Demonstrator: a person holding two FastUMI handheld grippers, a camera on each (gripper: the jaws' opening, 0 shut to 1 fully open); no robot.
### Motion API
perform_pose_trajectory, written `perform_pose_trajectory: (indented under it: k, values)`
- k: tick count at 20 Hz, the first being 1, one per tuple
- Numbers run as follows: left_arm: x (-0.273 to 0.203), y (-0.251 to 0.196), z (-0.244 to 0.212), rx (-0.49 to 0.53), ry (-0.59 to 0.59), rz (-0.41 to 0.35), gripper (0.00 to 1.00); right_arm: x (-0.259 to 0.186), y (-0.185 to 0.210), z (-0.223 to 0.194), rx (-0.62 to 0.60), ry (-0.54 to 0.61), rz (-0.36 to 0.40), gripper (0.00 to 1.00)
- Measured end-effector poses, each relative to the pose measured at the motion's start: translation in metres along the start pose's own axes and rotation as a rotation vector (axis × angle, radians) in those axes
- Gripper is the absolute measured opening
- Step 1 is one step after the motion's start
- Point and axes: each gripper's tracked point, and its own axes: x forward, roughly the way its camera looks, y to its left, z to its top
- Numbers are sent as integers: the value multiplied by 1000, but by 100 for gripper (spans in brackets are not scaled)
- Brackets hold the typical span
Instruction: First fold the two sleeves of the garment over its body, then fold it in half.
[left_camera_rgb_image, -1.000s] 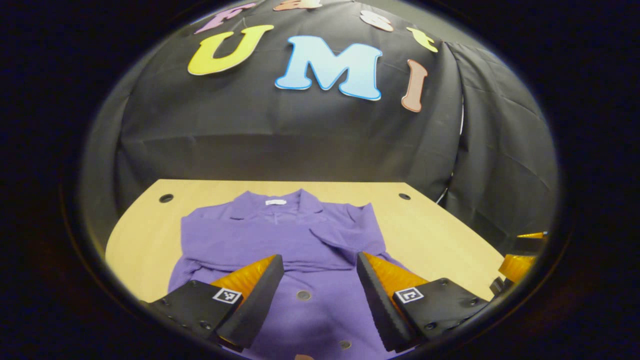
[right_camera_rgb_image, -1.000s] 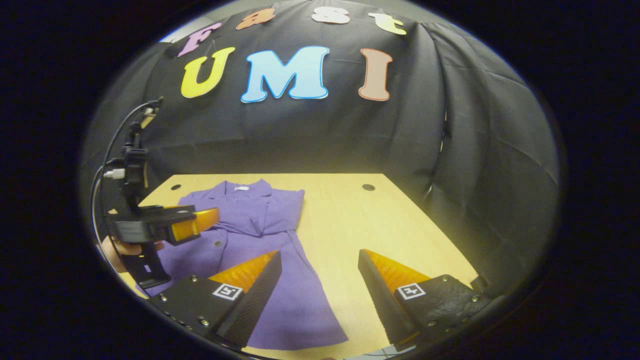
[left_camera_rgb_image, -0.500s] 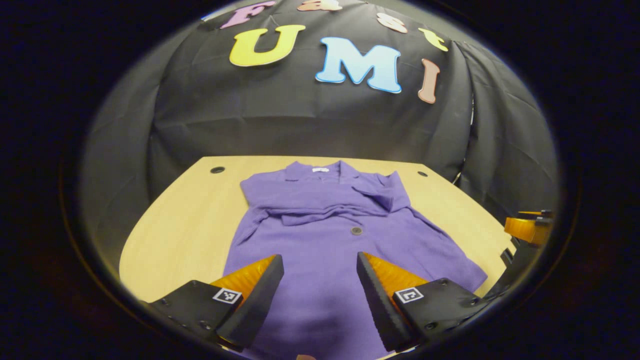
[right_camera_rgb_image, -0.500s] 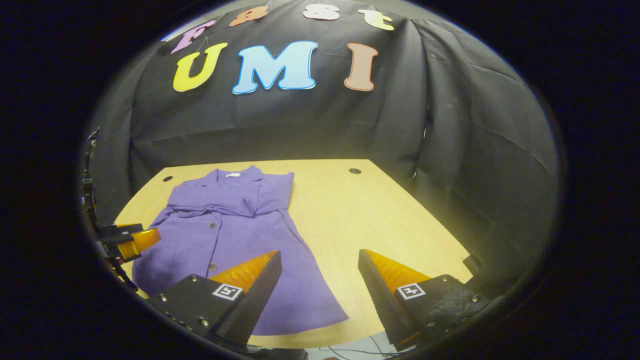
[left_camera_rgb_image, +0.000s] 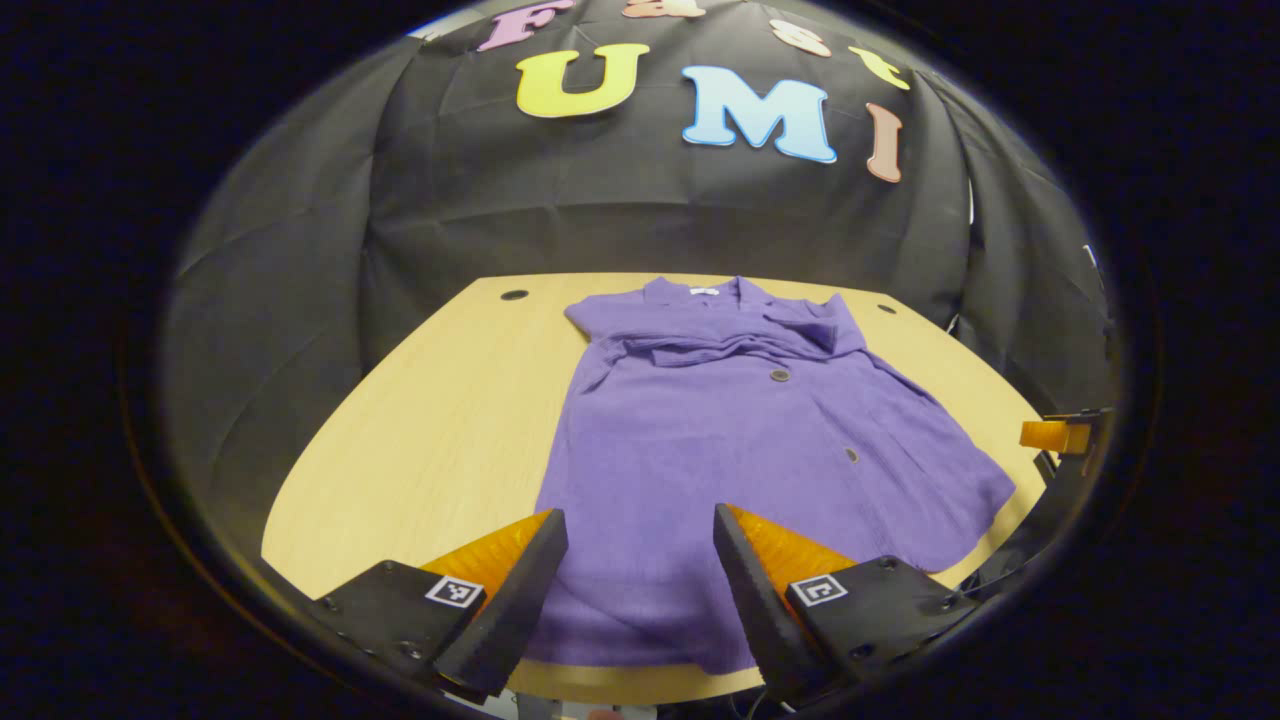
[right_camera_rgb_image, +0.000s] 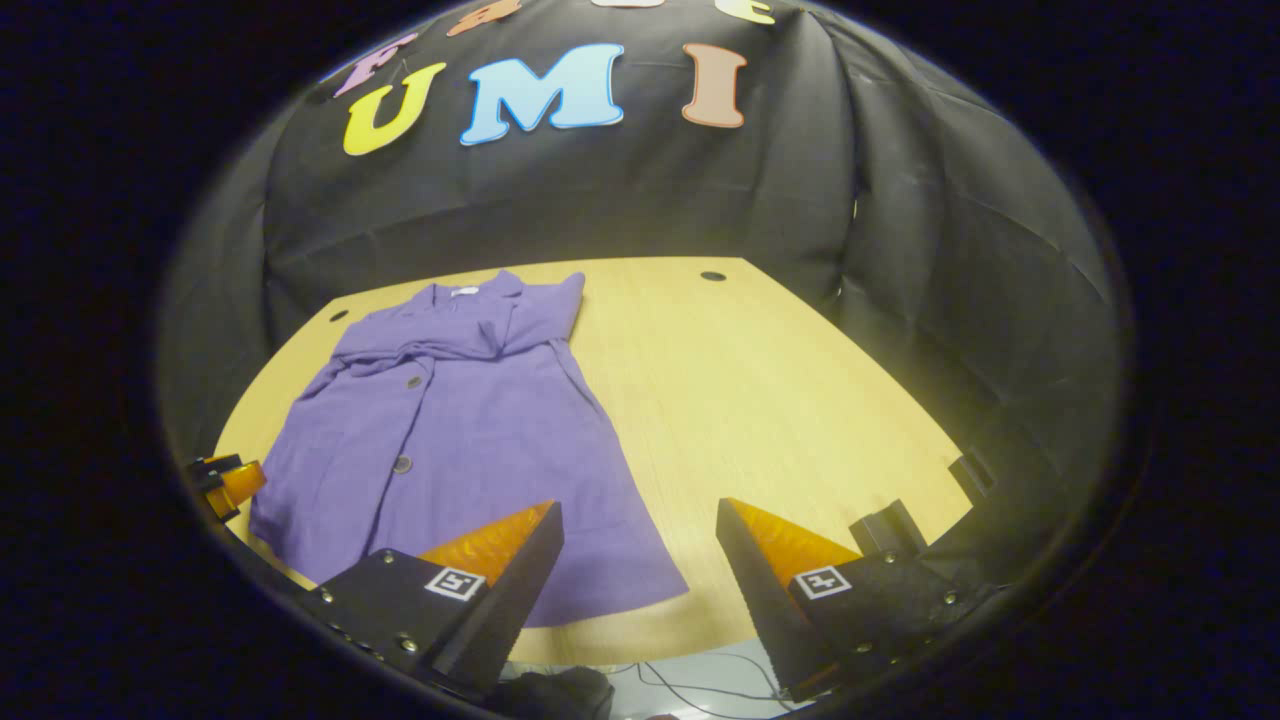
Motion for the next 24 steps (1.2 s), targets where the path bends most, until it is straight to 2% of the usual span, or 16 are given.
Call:
perform_pose_trajectory:
  k: [4, 5, 10, 11, 12, 15, 17, 18, 19, 21, 22, 24]
  values:
    - [-12, 25, -29, -22, 48, 45, 93, 14, -6, -18, 19, 44, 20, 96]
    - [-14, 30, -33, -30, 54, 48, 96, 19, -6, -21, 31, 52, 29, 96]
    - [-21, 46, -58, -71, 103, 53, 94, 35, 0, -33, 73, 100, 65, 97]
    - [-21, 46, -60, -68, 106, 53, 98, 37, 5, -36, 92, 112, 83, 97]
    - [-21, 46, -64, -60, 113, 58, 94, 38, 11, -39, 112, 125, 102, 96]
    - [-16, 38, -64, -13, 110, 55, 94, 38, 20, -38, 124, 122, 120, 97]
    - [-15, 31, -63, -9, 108, 41, 94, 38, 30, -38, 111, 122, 141, 97]
    - [-14, 29, -63, -6, 107, 42, 94, 38, 34, -38, 97, 126, 147, 94]
    - [-13, 28, -63, -2, 106, 47, 94, 39, 36, -39, 79, 121, 143, 98]
    - [-10, 23, -64, 1, 99, 43, 94, 38, 40, -41, 55, 125, 142, 98]
    - [-9, 21, -64, 3, 103, 44, 92, 37, 43, -42, 45, 127, 139, 98]
    - [-7, 14, -63, 7, 99, 46, 76, 37, 46, -43, 3, 129, 136, 98]
